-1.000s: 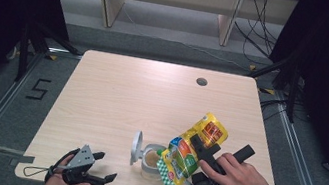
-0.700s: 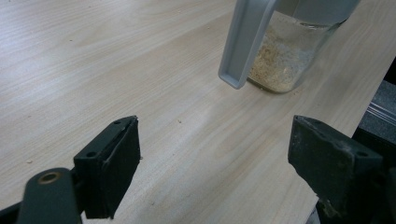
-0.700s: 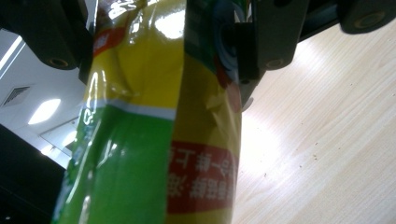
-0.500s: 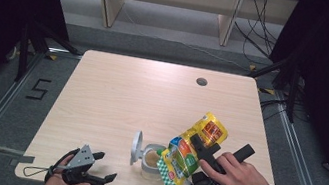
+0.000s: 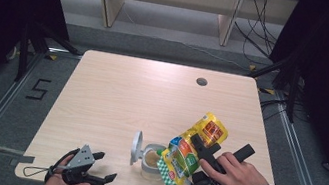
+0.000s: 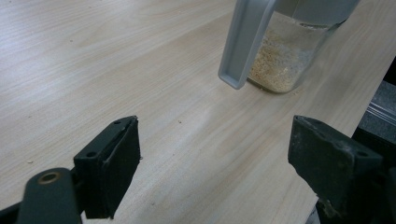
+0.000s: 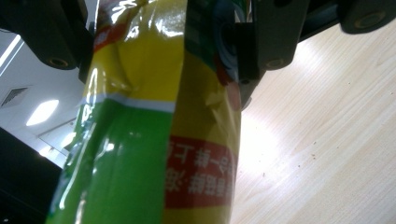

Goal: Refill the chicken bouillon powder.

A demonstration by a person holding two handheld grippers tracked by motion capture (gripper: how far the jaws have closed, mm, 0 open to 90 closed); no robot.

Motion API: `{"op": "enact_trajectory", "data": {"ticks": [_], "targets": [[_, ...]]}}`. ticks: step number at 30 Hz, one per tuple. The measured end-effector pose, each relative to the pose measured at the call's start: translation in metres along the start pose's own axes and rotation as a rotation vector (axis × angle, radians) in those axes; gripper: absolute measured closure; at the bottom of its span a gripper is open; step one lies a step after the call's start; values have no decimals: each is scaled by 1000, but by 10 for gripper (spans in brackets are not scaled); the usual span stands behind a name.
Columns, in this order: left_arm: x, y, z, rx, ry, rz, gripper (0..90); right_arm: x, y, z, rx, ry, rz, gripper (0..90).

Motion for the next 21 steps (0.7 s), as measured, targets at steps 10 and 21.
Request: {"op": "enact_trajectory", "data": {"ticks": [10,21], "targets": [[1,0,-2,-23,3,-4,166,0,-1,1,8,-4,6,493],[-1,1,1,9,-4,12,166,-2,-1,2,4,6,1,517]]}}
Point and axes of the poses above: each handheld gripper's, and its own axes: x roughly forward along the jaws, y roughly out of its underside, z roughly to its left, the point moved 7 cm from there along x, roughly forward along the jaws, and after that the axes turned 9 degrees about y, right-handed, at the moved point
